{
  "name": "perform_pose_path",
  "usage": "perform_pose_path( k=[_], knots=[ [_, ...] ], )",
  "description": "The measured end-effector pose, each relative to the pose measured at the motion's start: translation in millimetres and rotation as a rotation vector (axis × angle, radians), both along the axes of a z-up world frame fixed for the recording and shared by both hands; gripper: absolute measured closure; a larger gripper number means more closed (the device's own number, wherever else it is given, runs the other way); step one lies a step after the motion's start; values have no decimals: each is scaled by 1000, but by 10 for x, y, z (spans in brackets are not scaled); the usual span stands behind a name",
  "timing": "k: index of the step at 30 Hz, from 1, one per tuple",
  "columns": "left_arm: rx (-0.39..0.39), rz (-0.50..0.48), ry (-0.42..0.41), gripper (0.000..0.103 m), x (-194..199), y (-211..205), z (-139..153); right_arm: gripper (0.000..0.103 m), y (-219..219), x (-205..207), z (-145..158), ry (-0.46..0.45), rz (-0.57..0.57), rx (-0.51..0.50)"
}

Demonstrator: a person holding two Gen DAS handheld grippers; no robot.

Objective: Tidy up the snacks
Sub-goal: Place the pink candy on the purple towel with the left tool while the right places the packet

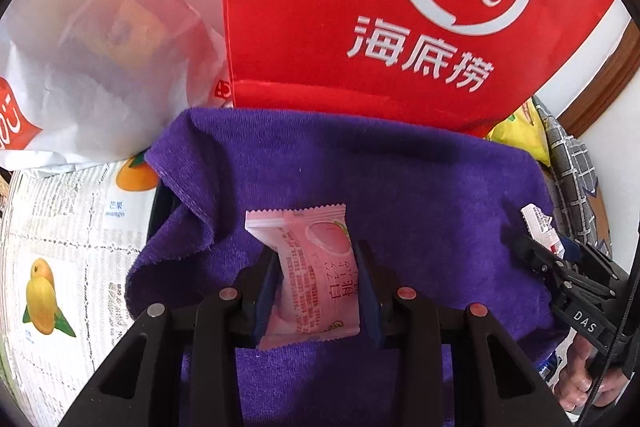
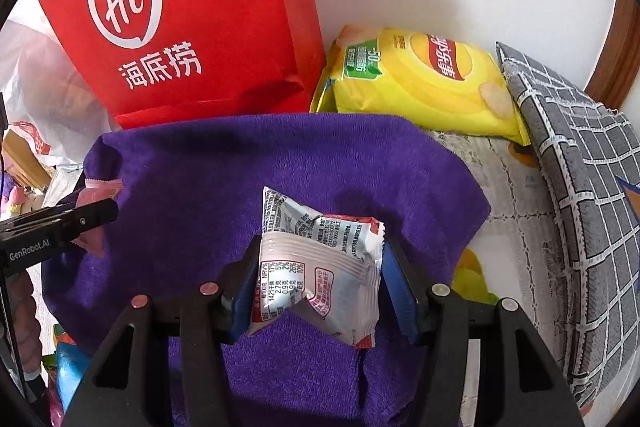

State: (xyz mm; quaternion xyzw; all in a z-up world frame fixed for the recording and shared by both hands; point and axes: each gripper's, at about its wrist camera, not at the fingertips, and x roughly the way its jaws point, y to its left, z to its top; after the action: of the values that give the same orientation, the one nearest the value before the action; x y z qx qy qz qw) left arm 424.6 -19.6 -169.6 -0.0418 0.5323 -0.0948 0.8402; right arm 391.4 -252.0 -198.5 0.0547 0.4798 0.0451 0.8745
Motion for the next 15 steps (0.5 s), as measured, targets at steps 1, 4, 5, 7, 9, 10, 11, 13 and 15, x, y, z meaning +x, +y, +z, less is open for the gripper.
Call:
perform_pose_path(
  k=[1, 4, 5, 7, 9, 10, 11, 13, 15],
  knots=[
    [-1, -1, 2, 67, 0, -5, -11, 45, 2, -3, -1, 1, 2, -2],
    [0, 5, 9, 67, -2, -6, -38, 44, 1, 15, -13, -2, 2, 4],
    [-2, 6, 11, 67, 2, -14, -45, 43, 5, 14, -16, -1, 4, 4],
    [-4, 3, 11, 67, -6, -13, -42, 42, 33, 17, -17, -1, 10, -4],
    [-8, -3, 7, 65, -21, -26, -24, 39, 56, -4, 1, -9, 12, -12],
    [-12, -5, 5, 62, -35, -14, -6, 37, 57, -13, 4, -10, 14, -12],
    [-16, -6, 5, 52, -46, -13, 10, 37, 59, -20, 15, -12, 14, -10],
    [-18, -10, -5, 40, -79, -25, 61, 31, 46, -48, 56, -19, 12, -3],
    [-11, -10, -23, 37, -135, -39, 136, 25, 36, -93, 122, -30, 9, -3]
  ],
)
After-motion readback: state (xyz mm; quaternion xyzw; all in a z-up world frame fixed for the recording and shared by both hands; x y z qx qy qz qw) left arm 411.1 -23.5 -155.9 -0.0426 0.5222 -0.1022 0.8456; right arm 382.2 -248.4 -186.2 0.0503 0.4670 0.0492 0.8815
